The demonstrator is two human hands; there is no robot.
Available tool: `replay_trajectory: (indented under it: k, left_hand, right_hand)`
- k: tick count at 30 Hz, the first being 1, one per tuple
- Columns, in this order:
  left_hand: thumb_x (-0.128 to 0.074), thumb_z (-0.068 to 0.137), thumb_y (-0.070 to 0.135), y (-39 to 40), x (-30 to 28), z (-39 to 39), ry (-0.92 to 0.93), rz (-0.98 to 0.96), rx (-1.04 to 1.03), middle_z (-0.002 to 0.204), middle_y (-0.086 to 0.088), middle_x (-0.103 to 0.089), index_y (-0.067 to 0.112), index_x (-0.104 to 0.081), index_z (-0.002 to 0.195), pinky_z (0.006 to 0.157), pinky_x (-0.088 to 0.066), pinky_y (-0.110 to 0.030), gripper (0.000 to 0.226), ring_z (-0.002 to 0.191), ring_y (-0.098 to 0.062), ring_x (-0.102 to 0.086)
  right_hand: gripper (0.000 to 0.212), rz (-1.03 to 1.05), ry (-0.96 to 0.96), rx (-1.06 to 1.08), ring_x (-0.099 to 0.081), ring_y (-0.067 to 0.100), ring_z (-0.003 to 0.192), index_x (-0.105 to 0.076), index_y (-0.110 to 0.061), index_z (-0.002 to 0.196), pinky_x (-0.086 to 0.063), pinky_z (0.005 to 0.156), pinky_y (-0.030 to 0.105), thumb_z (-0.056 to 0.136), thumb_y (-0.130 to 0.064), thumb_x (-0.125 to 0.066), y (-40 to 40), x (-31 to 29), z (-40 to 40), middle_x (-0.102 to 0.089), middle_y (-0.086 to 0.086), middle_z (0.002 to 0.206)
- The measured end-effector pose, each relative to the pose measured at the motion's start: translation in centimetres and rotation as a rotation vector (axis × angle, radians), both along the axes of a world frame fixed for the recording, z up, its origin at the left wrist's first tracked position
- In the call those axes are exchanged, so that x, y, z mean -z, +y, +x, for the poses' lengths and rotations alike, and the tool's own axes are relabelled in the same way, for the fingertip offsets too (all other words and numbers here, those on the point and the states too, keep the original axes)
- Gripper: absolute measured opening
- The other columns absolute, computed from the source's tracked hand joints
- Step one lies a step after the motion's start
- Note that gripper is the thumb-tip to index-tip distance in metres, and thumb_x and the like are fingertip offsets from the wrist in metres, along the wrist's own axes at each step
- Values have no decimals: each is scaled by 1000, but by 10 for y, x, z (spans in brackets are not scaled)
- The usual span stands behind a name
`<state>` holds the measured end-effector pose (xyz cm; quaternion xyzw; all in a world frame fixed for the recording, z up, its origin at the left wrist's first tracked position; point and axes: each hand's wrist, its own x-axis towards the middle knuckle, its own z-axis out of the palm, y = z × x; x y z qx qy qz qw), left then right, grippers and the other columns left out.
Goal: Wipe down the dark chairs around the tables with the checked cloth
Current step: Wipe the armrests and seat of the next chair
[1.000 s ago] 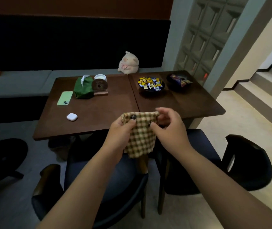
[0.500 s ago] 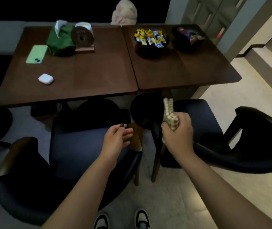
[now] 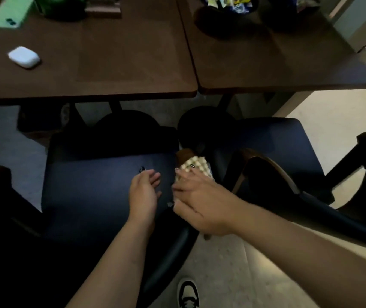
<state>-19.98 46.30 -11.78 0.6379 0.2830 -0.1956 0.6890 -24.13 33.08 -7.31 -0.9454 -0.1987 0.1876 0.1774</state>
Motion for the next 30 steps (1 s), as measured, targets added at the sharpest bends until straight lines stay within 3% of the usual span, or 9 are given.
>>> replay_trajectory:
  k: [3, 6, 10, 13, 16, 20, 26, 28, 30]
  left_hand:
    - [-34, 103, 22, 0, 7, 1, -6, 13, -5, 114, -6, -65, 17, -57, 100, 101, -45, -41, 24, 108, -17, -59]
    - [-36, 102, 24, 0, 13, 2, -15, 41, -4, 112, -7, -66, 20, -58, 92, 103, -44, -42, 24, 103, -15, -60]
    - [-36, 102, 28, 2, 17, 4, 3, 60, -31, 106, -2, -66, 21, -58, 90, 104, -44, -44, 26, 103, -15, -60]
    - [-36, 102, 31, 2, 17, 4, 6, 55, -37, 107, -2, -66, 22, -58, 91, 103, -44, -44, 26, 103, -14, -60]
    - [-34, 103, 31, 1, 16, 3, 9, 42, -37, 109, -2, -65, 22, -57, 91, 103, -44, -43, 27, 103, -14, -60]
    - [-34, 103, 31, -1, 15, 2, 23, 22, -37, 106, -2, -66, 22, -58, 90, 103, -44, -44, 29, 103, -16, -60]
    - [-33, 103, 33, -2, 16, 0, 36, 6, -20, 107, -1, -66, 21, -60, 92, 103, -45, -43, 31, 102, -13, -60]
    - [-34, 103, 34, -3, 16, -1, 43, 12, -3, 106, 0, -67, 22, -61, 92, 102, -45, -43, 32, 102, -13, -61]
    - [-34, 103, 33, -4, 14, -1, 50, 19, 10, 105, 0, -67, 22, -61, 91, 102, -45, -43, 31, 101, -13, -61]
  right_hand:
    - [82, -248, 99, -187, -39, 22, 133, -72, -10, 101, -23, 113, 38, 77, -51, -5, 5, 6, 33, -65, 7, 118]
    - [52, -563, 109, -270, -47, 29, 122, -68, -13, 106, -32, 107, 43, 84, -50, -39, 17, 16, 63, -63, 10, 119]
    - [64, -863, 237, -148, -17, 38, 142, -39, -17, 144, -15, 111, 60, 87, -46, -47, 37, 33, 102, -31, 10, 152]
    - [69, -979, 324, -76, -2, 43, 144, -20, -18, 151, -8, 110, 67, 92, -45, -44, 47, 43, 109, -16, 9, 158]
    - [67, -1074, 267, -219, -2, 42, 144, -20, -17, 151, -2, 110, 67, 95, -50, -36, 56, 42, 85, -18, 11, 158]
    - [61, -1007, 194, -263, -9, 36, 145, -30, -18, 148, -2, 112, 64, 95, -47, -38, 52, 32, 71, -25, 9, 155]
    - [58, -581, 255, 307, -40, 32, 125, -51, -24, 134, -38, 100, 51, 80, -45, -51, 27, 37, 110, -45, 4, 137]
    - [56, -504, 225, 396, -37, 33, 128, -50, -27, 135, -34, 103, 51, 82, -42, -50, 25, 36, 99, -40, 4, 141]
    - [55, -405, 205, 485, -19, 37, 139, -43, -29, 141, -21, 113, 51, 87, -37, -50, 26, 31, 74, -22, 6, 154]
